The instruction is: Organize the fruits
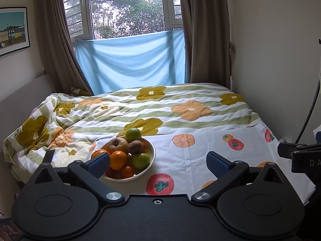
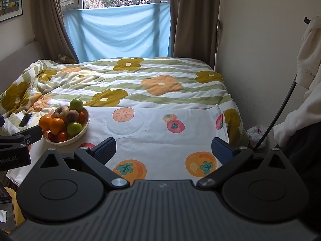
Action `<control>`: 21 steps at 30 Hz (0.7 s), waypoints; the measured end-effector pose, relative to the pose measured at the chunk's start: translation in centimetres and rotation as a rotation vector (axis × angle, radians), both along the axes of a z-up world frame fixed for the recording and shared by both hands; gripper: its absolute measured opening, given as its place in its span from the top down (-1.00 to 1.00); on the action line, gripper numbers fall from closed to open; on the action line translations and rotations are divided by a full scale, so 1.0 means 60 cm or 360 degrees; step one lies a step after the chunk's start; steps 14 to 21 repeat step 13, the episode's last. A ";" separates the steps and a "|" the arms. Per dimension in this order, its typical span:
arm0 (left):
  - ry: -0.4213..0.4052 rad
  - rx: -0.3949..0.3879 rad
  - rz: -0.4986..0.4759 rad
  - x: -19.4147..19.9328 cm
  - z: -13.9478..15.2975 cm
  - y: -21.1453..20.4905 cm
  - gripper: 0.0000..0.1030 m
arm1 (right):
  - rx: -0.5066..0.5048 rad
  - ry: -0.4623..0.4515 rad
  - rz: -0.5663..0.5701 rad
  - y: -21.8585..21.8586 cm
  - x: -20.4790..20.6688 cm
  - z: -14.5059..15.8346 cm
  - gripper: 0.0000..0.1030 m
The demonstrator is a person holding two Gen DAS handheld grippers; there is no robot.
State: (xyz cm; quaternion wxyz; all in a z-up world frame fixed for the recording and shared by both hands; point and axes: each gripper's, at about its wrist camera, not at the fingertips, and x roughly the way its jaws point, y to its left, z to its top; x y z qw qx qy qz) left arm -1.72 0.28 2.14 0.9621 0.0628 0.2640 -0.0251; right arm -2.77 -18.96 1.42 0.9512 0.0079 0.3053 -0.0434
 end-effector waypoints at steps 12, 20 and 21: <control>-0.0028 0.0014 -0.0007 -0.002 -0.004 -0.003 -1.00 | 0.0005 0.0005 -0.0001 -0.001 0.003 -0.002 -1.00; -0.0032 0.0015 -0.0008 -0.001 -0.003 -0.004 -1.00 | 0.0007 0.0005 -0.0002 -0.001 0.004 -0.002 -1.00; -0.0032 0.0015 -0.0008 -0.001 -0.003 -0.004 -1.00 | 0.0007 0.0005 -0.0002 -0.001 0.004 -0.002 -1.00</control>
